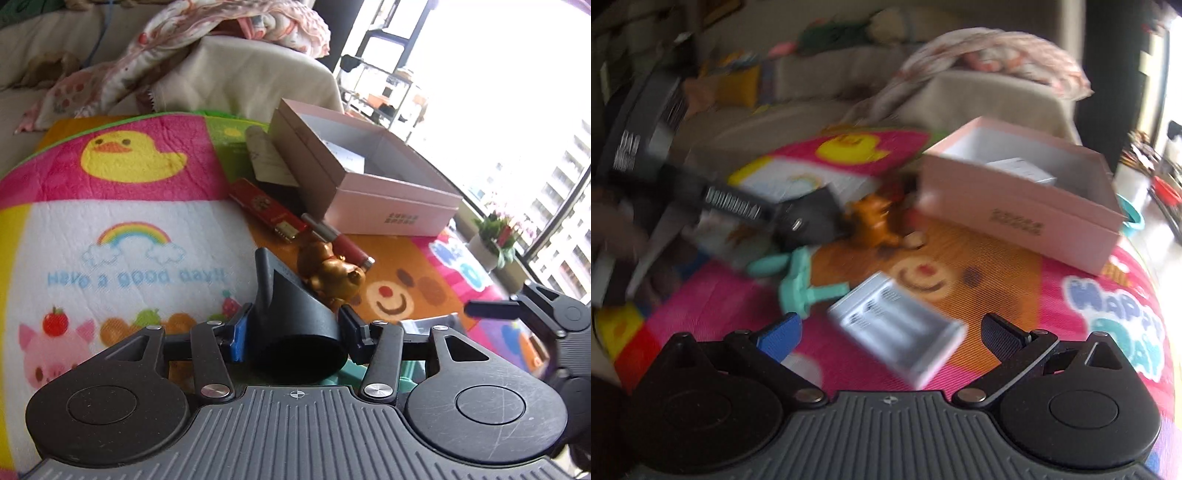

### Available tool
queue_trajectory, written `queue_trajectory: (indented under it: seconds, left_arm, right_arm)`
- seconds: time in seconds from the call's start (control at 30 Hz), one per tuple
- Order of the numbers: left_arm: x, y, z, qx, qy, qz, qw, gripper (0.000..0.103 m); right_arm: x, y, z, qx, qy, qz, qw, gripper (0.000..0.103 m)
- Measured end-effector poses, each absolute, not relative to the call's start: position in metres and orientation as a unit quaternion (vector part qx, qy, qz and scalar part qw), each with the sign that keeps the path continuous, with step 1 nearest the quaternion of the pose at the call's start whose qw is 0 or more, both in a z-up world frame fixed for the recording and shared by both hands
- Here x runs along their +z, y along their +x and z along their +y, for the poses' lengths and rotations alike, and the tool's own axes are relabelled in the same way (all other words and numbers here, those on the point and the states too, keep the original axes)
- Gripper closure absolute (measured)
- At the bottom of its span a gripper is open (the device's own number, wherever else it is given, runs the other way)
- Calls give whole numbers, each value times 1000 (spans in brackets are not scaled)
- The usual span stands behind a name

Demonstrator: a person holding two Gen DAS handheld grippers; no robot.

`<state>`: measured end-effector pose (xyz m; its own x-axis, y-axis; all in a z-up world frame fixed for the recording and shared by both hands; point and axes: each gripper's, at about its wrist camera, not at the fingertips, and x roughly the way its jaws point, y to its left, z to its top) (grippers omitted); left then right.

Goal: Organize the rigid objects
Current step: 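Lift the black cylinder with the left tool while the right grasps the teal crank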

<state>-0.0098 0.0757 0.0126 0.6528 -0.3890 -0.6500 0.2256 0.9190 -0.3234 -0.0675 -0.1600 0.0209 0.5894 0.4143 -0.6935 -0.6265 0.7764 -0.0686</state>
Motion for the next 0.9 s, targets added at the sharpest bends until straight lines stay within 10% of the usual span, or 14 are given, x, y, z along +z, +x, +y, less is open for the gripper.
queue_trajectory:
  seconds: [0.43,0.6,0.77,0.9]
  left_arm:
    - [13,-14,98,-117,-114,378,911,50]
    - [14,-18,91,-133,-103,382,909,50]
    - [11,-23,74,-155,-86,385,906,49]
    - [12,-31,55,-168,-52,388,905,49]
  right_arm:
    - [38,-71,-151,324,-106,325,882,7]
    - [23,-80,-111,336,-192,317,866,60]
    - [16,-70,-128,206,-302,257,895,57]
    - [31,-59,-159,207,-233,292,904,29]
